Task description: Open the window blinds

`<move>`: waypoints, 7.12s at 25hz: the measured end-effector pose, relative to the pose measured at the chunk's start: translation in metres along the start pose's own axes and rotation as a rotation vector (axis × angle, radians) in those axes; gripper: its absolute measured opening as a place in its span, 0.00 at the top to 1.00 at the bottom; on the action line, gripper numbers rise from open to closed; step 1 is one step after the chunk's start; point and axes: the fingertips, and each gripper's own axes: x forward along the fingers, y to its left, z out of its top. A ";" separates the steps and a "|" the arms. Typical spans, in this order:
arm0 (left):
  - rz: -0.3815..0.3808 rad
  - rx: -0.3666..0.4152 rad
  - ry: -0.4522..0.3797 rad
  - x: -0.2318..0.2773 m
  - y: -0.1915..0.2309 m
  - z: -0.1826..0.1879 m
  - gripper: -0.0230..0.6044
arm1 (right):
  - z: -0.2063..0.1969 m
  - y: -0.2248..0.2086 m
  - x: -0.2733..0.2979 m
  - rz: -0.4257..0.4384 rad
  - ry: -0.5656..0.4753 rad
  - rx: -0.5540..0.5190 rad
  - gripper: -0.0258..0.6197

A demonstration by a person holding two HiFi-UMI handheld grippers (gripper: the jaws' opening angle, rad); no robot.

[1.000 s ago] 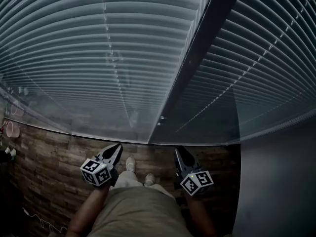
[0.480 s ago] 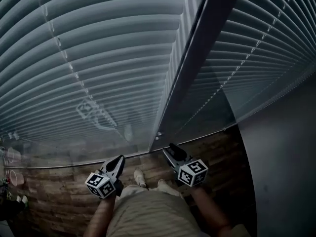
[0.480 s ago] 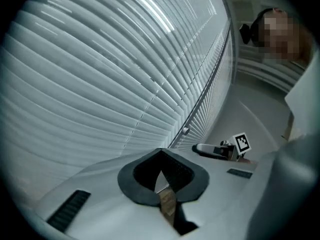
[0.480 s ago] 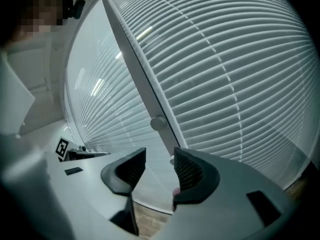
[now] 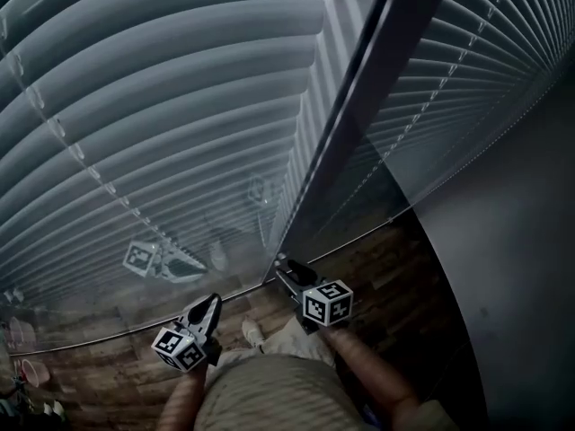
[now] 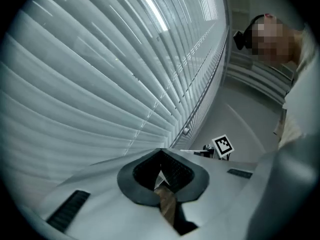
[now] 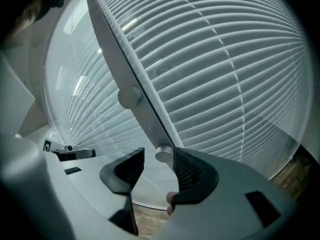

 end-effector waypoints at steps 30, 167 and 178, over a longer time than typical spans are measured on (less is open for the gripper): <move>0.075 -0.041 0.004 -0.010 0.024 0.004 0.95 | -0.013 -0.009 0.017 -0.158 0.133 -0.130 0.76; 0.112 -0.033 0.087 -0.034 0.022 -0.019 0.95 | -0.010 0.008 0.017 -0.251 0.138 -0.531 0.76; 0.124 -0.033 0.084 -0.035 0.023 -0.017 0.95 | -0.010 -0.007 0.014 0.149 -0.019 0.490 0.76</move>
